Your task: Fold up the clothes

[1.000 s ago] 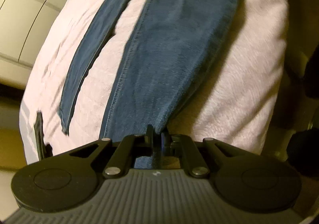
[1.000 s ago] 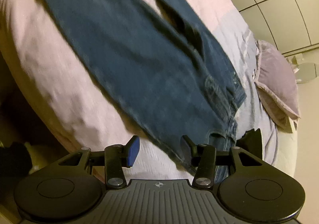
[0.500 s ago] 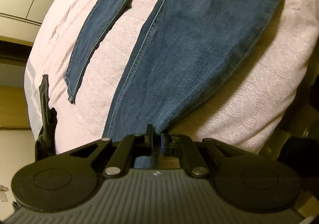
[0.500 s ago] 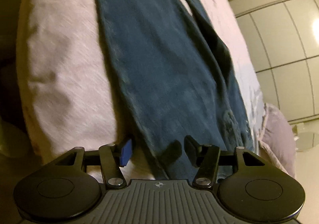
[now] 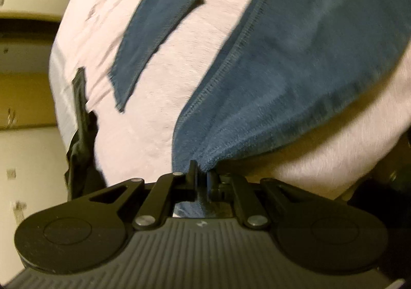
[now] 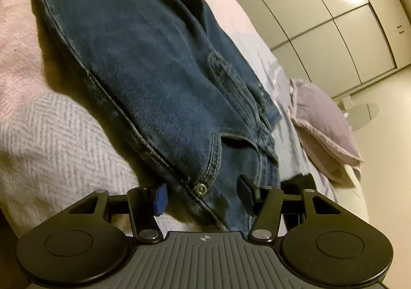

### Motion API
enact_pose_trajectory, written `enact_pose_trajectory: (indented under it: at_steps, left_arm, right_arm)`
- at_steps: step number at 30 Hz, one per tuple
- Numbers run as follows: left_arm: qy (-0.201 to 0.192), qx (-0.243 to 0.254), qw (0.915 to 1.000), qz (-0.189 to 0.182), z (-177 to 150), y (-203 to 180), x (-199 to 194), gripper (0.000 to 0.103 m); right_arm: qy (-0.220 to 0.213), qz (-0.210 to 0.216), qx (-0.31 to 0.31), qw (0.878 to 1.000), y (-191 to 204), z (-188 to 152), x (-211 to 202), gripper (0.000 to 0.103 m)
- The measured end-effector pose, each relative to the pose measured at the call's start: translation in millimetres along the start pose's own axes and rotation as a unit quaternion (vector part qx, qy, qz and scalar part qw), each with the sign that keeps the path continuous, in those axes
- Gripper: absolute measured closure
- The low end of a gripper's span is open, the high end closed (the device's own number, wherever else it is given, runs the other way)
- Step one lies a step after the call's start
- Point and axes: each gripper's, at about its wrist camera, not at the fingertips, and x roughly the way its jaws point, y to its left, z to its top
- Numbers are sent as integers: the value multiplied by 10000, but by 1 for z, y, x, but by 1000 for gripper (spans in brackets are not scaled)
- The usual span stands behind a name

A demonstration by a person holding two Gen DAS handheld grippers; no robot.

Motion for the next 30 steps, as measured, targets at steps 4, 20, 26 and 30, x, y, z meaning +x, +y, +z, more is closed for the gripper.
enact_pose_trajectory:
  at_steps: [4, 20, 26, 30]
  left_arm:
    - [251, -117, 9996, 78, 18, -1, -13, 99]
    - [670, -246, 9974, 139, 30, 7, -48, 99]
    - [378, -585, 9976, 61, 25, 29, -52, 99]
    - [62, -599, 9982, 2, 15, 43, -50, 99]
  right_arm:
    - [-222, 385, 252, 9987, -11, 1, 0, 67]
    - [-610, 931, 1458, 9830, -59, 8, -45, 84]
    - [-518, 1078, 1190, 9857, -73, 17, -53, 85]
    - [-449, 1105, 909, 9887, -87, 27, -59, 86]
